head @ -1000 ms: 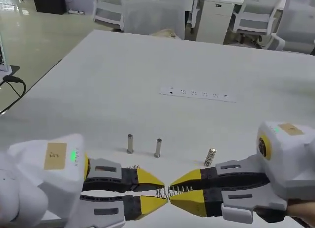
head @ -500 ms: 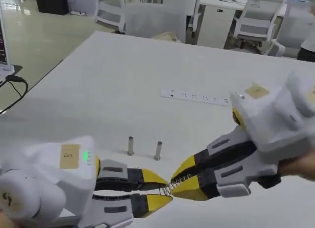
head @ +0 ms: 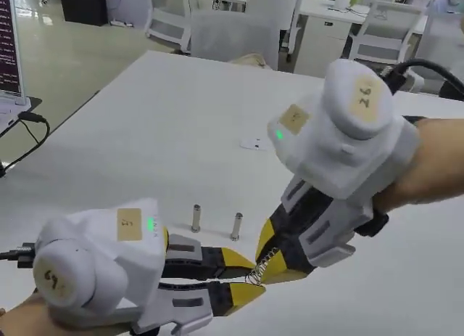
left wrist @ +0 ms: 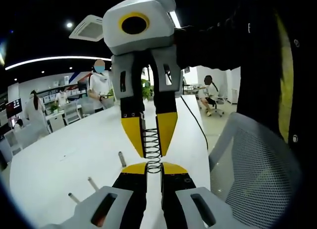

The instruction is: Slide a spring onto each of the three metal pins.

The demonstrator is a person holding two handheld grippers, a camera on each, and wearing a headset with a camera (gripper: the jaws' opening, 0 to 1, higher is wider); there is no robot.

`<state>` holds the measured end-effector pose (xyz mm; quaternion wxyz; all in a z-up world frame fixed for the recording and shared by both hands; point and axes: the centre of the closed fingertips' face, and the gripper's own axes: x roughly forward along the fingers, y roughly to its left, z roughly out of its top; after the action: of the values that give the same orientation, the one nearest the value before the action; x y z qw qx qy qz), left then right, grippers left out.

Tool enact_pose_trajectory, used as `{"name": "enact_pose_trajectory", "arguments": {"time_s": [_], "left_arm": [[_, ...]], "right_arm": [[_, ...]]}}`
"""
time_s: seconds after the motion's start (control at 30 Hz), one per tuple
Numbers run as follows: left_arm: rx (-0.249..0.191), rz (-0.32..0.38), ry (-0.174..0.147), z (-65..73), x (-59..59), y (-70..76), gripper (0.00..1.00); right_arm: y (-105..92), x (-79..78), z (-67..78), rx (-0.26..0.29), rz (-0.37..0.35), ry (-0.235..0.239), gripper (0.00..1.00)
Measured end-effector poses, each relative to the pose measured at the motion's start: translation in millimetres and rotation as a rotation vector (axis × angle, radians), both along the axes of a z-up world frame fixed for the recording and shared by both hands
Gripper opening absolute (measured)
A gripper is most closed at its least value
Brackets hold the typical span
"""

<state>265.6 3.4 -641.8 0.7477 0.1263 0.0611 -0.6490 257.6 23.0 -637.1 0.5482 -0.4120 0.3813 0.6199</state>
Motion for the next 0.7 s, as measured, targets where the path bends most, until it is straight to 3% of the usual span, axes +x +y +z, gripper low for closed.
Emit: {"name": "enact_pose_trajectory", "arguments": {"time_s": [0.1,0.37,0.7], "left_arm": [[-0.002,0.0,0.001,-0.5,1.4,-2.9,0.02],[-0.016,0.017,0.0,1.3,6.8,-4.0,0.02],[-0.047,0.031,0.013,4.7,12.1,-2.3,0.01]], "right_arm": [[0.4,0.0,0.1,-0.042,0.03,-0.002,0.08],[0.9,4.3,1.6,-0.084,0.05,0.01,0.08],[1.7,7.2,5.5,-0.055,0.038,0.009,0.11]]}}
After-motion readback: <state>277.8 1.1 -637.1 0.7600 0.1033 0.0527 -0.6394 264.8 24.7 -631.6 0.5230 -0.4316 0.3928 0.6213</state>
